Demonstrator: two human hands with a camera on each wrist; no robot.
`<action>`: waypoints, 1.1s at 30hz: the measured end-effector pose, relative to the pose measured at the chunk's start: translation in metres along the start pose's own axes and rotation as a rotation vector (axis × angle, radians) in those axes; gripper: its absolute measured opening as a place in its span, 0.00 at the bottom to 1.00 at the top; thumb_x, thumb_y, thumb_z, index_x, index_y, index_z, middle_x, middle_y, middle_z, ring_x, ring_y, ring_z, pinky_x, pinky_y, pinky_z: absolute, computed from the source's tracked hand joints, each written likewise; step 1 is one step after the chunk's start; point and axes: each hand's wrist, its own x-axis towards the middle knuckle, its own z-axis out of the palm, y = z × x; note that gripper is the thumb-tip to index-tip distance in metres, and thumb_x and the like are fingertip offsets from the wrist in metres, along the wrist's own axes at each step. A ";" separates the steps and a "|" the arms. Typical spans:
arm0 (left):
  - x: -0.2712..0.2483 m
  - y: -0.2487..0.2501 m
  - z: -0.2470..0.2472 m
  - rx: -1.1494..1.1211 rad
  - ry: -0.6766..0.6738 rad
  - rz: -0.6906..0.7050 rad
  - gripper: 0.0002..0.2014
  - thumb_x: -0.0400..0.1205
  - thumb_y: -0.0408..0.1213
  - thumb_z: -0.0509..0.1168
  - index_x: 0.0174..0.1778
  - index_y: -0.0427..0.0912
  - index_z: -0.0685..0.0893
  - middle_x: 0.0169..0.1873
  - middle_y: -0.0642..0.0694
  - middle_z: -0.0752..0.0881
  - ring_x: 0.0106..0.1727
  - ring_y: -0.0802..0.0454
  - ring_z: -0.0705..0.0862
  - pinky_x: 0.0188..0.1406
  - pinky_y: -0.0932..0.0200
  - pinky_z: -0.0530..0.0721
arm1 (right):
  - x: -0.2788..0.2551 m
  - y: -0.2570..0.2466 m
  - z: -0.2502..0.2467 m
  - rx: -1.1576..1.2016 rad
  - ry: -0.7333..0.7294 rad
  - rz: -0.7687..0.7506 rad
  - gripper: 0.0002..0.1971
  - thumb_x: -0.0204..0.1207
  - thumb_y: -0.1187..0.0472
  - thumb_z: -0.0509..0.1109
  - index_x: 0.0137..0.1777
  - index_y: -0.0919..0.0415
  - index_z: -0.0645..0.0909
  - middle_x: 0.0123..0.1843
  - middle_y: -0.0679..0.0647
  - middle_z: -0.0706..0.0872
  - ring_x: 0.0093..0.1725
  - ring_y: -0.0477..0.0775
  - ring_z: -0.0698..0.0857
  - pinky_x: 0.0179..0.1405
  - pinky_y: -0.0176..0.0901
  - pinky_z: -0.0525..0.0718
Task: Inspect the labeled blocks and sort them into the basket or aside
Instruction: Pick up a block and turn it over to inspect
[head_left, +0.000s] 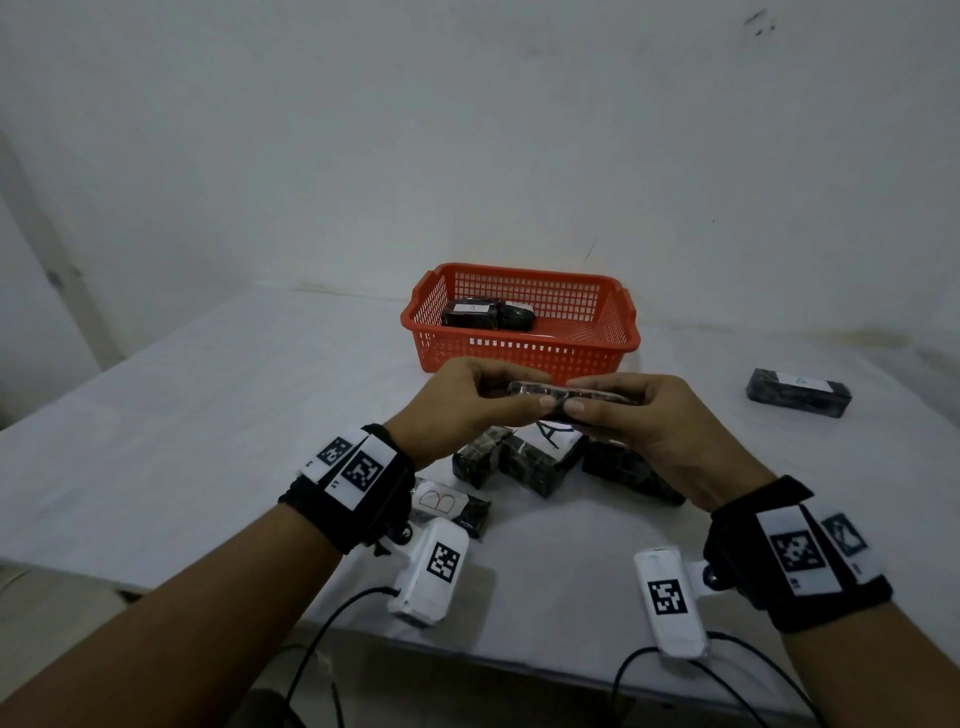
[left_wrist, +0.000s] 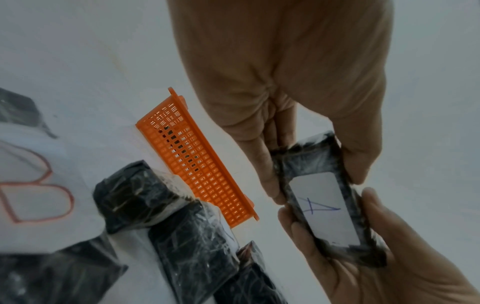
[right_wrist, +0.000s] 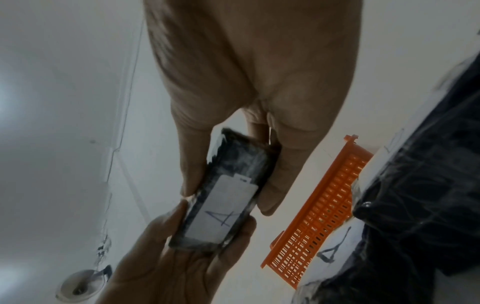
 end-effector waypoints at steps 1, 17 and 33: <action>0.000 0.000 0.001 0.005 -0.008 -0.007 0.16 0.81 0.35 0.76 0.64 0.38 0.89 0.57 0.44 0.93 0.59 0.46 0.92 0.64 0.49 0.89 | 0.000 0.000 0.001 -0.010 0.008 -0.008 0.21 0.63 0.58 0.85 0.57 0.63 0.92 0.52 0.58 0.96 0.53 0.57 0.95 0.55 0.42 0.92; -0.006 0.007 -0.012 -0.028 0.036 -0.012 0.24 0.73 0.28 0.81 0.66 0.38 0.88 0.58 0.45 0.93 0.61 0.52 0.91 0.63 0.54 0.89 | -0.001 -0.002 -0.004 -0.070 -0.035 -0.031 0.29 0.60 0.60 0.86 0.65 0.59 0.88 0.59 0.54 0.95 0.60 0.53 0.93 0.60 0.45 0.89; -0.011 -0.007 -0.005 -0.151 0.042 -0.055 0.21 0.82 0.38 0.74 0.71 0.38 0.84 0.62 0.43 0.91 0.63 0.45 0.91 0.64 0.42 0.89 | -0.006 0.000 0.002 0.074 -0.003 0.093 0.17 0.74 0.73 0.77 0.63 0.68 0.87 0.57 0.64 0.94 0.58 0.64 0.94 0.58 0.54 0.93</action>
